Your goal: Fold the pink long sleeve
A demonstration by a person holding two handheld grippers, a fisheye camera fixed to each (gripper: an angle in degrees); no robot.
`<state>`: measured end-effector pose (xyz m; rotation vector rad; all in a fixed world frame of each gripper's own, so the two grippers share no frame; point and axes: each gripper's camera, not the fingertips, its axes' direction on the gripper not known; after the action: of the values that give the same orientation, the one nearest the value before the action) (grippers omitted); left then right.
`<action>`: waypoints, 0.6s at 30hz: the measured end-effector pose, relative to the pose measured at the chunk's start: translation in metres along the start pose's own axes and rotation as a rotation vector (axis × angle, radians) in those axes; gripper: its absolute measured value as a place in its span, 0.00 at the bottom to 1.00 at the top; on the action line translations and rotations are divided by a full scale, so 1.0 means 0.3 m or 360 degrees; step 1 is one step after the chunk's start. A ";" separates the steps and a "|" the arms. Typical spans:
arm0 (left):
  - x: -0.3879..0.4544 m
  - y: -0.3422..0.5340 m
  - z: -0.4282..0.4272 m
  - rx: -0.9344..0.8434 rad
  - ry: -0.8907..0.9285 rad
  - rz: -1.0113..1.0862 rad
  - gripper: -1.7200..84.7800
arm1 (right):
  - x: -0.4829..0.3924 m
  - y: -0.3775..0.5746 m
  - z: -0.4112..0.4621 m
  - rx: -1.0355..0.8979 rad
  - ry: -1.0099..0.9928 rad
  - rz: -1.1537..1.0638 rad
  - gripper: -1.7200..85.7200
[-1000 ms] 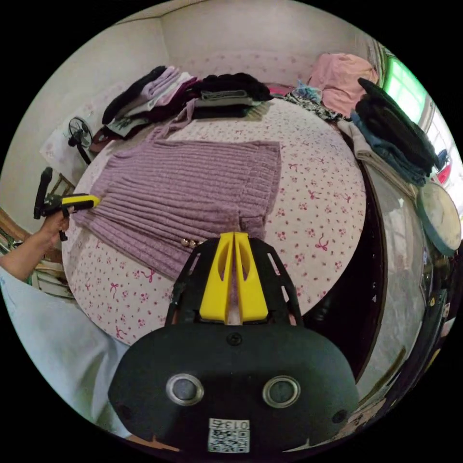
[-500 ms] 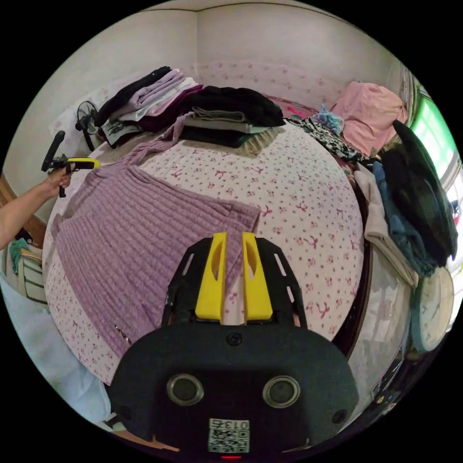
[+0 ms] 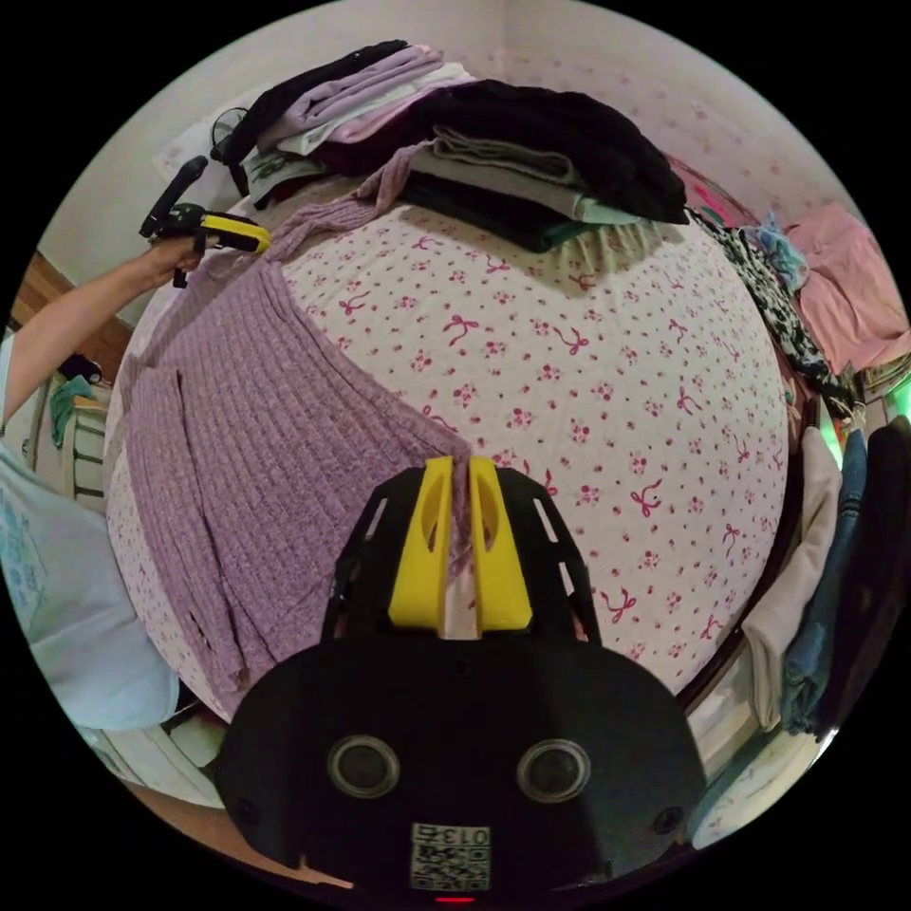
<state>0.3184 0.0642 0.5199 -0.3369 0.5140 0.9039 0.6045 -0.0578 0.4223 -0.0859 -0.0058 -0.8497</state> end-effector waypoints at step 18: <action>0.131 0.434 -0.243 0.0310 -0.0131 0.0052 0.03 | -0.434 0.318 -0.154 0.0325 0.0471 0.0169 0.03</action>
<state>0.2122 0.1302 0.4292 -0.1142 0.5277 0.8879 0.5888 0.0988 0.3640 0.2302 0.1879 -0.7453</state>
